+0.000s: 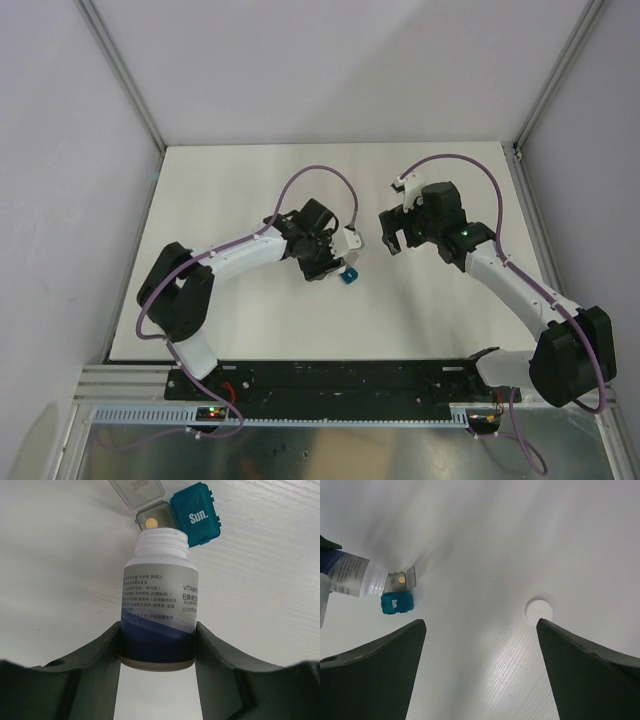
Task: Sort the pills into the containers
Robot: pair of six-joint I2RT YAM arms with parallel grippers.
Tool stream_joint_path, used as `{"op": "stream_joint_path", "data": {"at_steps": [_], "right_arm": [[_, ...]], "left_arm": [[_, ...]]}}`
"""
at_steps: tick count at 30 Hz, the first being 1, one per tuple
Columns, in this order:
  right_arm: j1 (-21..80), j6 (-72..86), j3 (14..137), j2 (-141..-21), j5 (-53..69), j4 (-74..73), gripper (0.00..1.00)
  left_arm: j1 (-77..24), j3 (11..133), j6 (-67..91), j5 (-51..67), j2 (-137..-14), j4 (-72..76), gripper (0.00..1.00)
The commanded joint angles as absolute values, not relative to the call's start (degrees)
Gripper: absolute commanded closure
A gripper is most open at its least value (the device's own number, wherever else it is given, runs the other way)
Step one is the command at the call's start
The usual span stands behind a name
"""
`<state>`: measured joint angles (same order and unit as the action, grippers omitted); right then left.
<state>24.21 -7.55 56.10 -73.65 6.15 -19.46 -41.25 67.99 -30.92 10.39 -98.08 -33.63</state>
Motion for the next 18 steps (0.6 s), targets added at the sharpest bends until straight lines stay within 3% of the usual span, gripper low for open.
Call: {"op": "stream_joint_path", "data": {"at_steps": [1, 18], "right_arm": [[23.9, -7.38, 56.18, -73.61, 6.81, -18.91, 0.01], [23.73, -7.38, 56.2, -73.68, 7.06, -19.04, 0.01]], "left_arm": [[-41.67, 70.73, -32.27, 9.56, -98.2, -33.74, 1.0], [-41.88, 72.86, -33.32, 8.54, -99.57, -35.95, 1.0]]}}
